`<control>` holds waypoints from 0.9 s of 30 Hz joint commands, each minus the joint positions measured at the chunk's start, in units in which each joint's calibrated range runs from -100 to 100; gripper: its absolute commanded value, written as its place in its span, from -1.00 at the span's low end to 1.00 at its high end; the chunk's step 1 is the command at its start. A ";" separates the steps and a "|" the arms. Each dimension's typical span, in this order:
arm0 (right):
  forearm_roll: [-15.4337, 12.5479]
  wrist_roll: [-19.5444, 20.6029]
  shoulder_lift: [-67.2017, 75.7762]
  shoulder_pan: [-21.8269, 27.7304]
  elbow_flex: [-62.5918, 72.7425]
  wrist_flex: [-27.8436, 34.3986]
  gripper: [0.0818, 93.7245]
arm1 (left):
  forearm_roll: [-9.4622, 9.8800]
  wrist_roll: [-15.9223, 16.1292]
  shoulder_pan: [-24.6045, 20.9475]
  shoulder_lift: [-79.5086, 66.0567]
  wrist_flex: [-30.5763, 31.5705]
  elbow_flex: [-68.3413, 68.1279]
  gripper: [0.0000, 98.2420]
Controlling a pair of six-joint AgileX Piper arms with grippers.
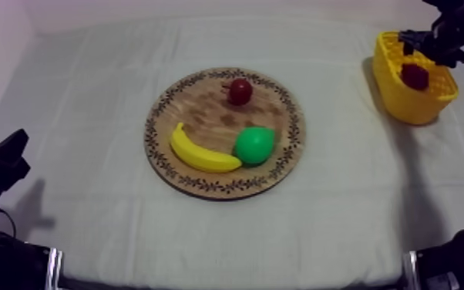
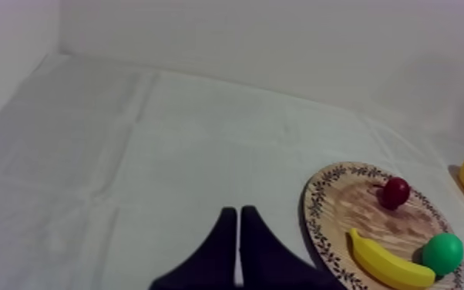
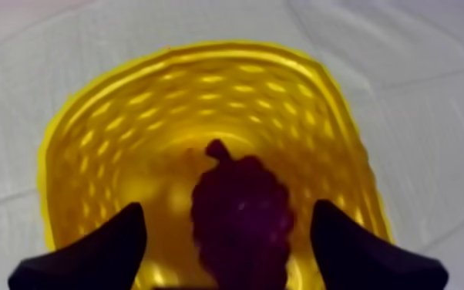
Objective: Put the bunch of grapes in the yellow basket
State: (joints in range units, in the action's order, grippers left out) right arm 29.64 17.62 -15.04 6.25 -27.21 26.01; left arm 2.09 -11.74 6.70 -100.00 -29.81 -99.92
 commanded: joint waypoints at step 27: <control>-1.41 -1.08 33.40 1.61 -18.51 -7.46 0.08 | -0.02 -0.01 0.00 0.00 -0.01 0.03 -1.00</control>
State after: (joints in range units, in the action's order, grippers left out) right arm 28.12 16.39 14.05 7.86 -43.12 19.06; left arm 2.09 -11.74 6.70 -100.00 -29.81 -99.92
